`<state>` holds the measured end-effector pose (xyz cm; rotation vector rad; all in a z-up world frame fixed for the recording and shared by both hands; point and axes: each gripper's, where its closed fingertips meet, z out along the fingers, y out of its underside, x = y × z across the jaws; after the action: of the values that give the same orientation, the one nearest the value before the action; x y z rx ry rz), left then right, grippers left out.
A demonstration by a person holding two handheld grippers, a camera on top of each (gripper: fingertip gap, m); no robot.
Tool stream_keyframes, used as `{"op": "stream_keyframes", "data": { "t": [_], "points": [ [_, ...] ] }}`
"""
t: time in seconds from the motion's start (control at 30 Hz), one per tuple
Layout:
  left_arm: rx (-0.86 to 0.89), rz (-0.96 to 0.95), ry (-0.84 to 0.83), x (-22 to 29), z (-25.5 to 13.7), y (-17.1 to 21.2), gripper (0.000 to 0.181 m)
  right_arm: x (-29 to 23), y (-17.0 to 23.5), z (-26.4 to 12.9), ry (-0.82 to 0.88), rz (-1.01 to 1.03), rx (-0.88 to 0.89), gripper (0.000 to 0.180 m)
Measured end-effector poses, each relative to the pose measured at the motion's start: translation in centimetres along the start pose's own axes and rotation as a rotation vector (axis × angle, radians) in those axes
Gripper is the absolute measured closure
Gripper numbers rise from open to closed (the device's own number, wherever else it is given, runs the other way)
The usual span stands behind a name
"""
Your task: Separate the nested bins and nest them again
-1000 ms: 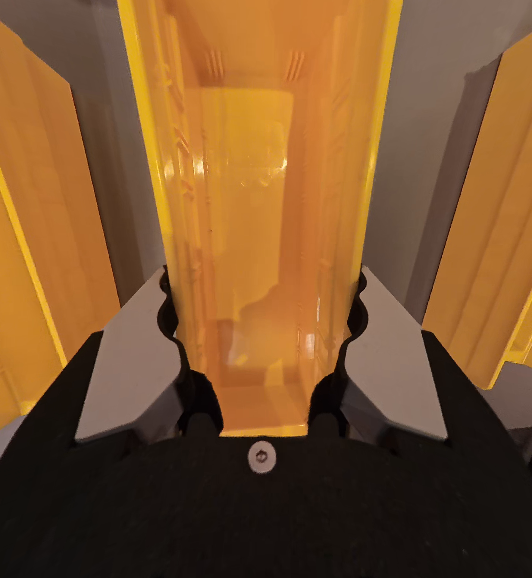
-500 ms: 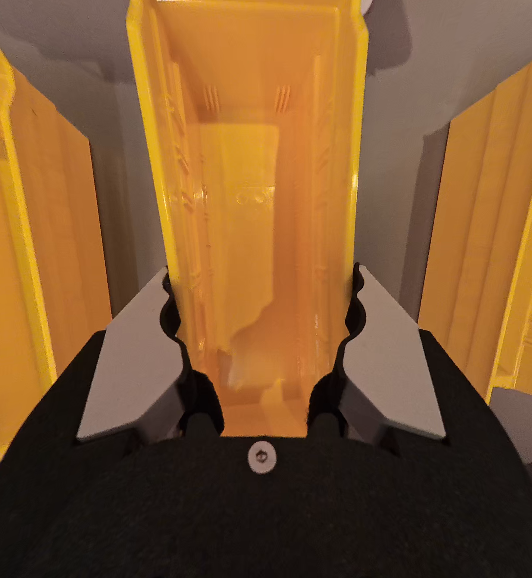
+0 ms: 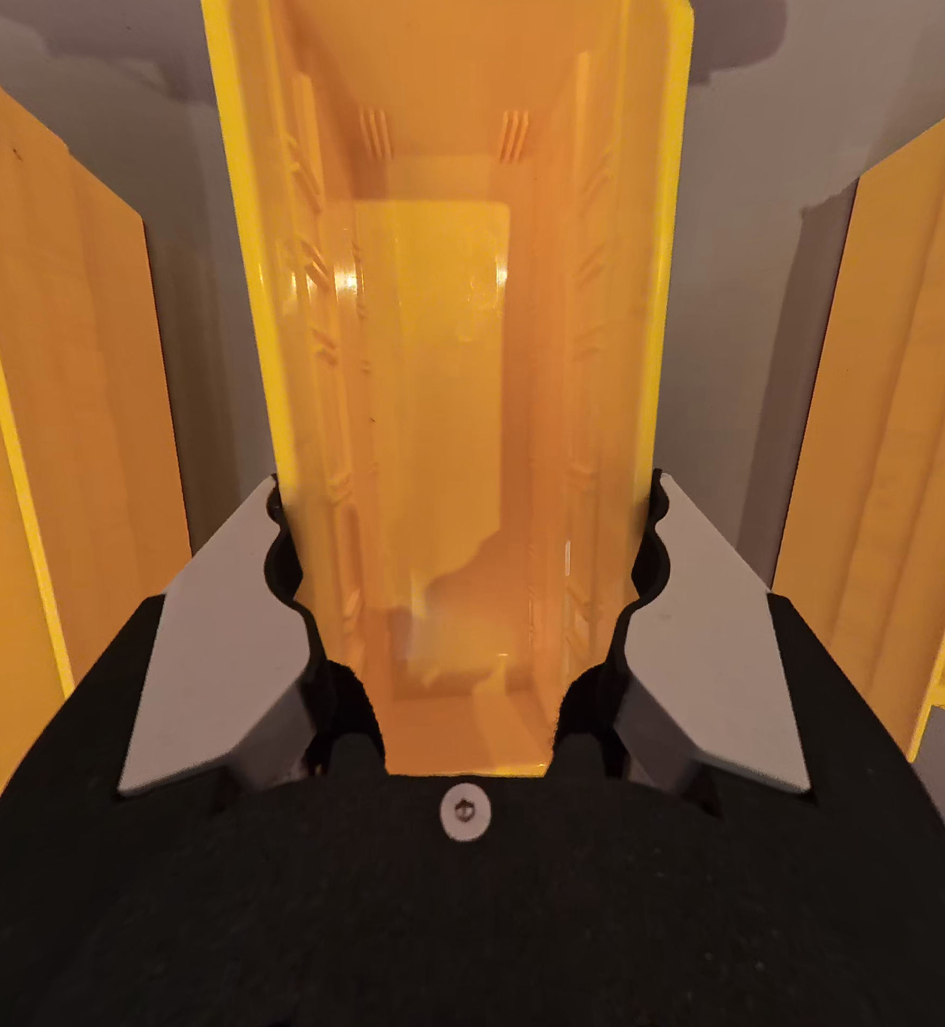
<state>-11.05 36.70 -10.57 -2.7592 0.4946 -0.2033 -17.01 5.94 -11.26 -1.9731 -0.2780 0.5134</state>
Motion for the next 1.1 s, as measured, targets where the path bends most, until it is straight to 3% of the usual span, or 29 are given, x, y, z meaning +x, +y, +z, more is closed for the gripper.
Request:
{"op": "stream_keyframes", "data": {
  "t": [0.17,0.23,0.4,0.53,0.67,0.73,0.87,1.0,1.1],
  "points": [
    [0.035,0.011,-0.004,0.0,0.1,0.0,0.049,0.0,0.5,0.1,0.005,-0.003,-0.022,0.104],
    [0.051,0.047,0.010,0.5,-0.4,0.2,0.035,0.1,0.6,0.1,0.012,-0.002,-0.027,0.104],
    [0.327,0.296,0.080,1.2,-6.4,0.5,0.046,2.5,0.9,-0.8,0.079,0.053,-0.028,0.104],
    [0.525,0.375,0.201,-2.0,-11.1,6.3,0.049,5.1,0.7,-1.9,0.167,0.167,-0.016,0.099],
    [0.636,0.370,0.260,-8.0,-12.2,14.0,0.054,8.8,-0.8,-3.4,0.320,0.193,-0.064,0.088],
    [0.672,0.333,0.320,-9.9,-12.0,17.2,0.060,11.3,-2.5,-3.6,0.387,0.170,-0.148,0.079],
    [0.724,0.291,0.402,-11.5,-10.3,21.0,0.071,17.7,-10.1,-4.0,0.577,0.117,-0.248,0.065],
    [0.710,0.297,0.447,-12.3,-9.5,22.0,0.068,24.5,-15.0,-1.2,0.627,0.181,-0.444,0.057],
    [0.750,0.243,0.545,-12.2,-10.9,21.6,0.076,28.8,-15.1,1.5,0.659,0.243,-0.624,0.057]
  ]
}}
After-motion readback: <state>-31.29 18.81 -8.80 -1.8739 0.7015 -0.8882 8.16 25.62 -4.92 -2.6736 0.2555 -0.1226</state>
